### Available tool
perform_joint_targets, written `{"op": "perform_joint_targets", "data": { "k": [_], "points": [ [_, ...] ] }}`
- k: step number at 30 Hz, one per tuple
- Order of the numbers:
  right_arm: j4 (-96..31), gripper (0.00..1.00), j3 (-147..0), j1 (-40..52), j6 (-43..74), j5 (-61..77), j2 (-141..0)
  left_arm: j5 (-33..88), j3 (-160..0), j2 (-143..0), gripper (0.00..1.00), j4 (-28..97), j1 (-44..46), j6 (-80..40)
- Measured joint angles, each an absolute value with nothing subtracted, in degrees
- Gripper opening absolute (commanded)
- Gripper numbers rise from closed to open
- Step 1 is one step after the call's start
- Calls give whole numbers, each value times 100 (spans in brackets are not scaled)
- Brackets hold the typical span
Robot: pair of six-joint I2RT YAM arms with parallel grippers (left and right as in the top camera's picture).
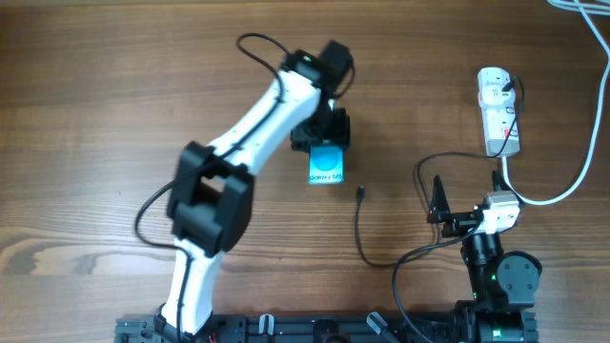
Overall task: Plug charger to phone and switch on socket
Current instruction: 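Lift the phone upright with the left gripper and raise it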
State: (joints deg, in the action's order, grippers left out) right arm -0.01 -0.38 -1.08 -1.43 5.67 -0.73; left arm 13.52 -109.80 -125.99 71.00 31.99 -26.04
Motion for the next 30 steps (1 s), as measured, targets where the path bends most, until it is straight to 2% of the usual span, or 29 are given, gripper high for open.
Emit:
{"op": "perform_joint_targets", "data": {
  "k": [7,12,21,30],
  "points": [
    [1,100,-38,-108,-143,567,-73,4794,-11054,-11913,68,7113,2182,-2604],
    [-1,100,-38,-108,-143,567,-73,6523,-11054,-11913,69,7118,1597,-3120],
    [1,100,-38,-108,-143,567,-73,8374,-11054,-11913,65,7098,1120,-3968],
    [-1,100,-38,-108,-143,567,-73,8700,-11054,-11913,64,7098,860,-4327]
  ]
}}
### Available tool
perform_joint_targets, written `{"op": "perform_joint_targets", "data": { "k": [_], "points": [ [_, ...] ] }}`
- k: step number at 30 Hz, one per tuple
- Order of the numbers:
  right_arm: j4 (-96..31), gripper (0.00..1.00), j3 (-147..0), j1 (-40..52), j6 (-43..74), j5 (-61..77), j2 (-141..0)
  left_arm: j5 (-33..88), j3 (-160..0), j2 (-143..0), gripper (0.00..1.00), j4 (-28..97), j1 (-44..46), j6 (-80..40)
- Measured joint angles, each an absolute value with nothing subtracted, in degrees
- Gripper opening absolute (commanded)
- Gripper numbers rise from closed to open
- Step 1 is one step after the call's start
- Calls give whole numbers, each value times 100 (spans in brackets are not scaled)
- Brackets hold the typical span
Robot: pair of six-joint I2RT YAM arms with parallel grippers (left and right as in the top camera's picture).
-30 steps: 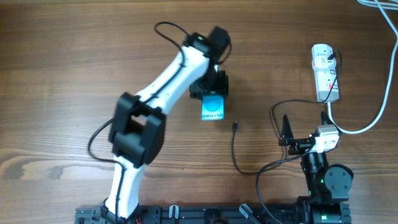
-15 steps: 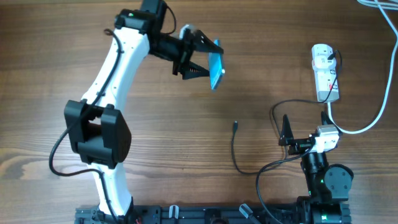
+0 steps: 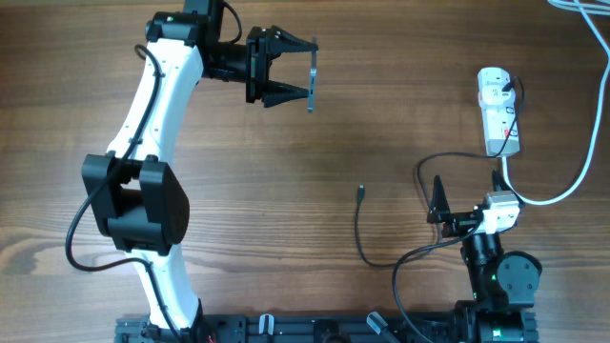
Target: Plug charger to phone and switch on socket
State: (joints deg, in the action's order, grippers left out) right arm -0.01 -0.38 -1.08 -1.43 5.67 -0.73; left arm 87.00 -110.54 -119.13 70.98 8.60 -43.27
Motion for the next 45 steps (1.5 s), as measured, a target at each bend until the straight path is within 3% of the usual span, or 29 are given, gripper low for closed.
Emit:
{"op": "perform_joint_targets", "data": {
  "k": [45],
  "points": [
    [-1,100,-38,-108,-143,567,-73,8713,-11054,-11913,63,7098,757,-4366]
  ]
}}
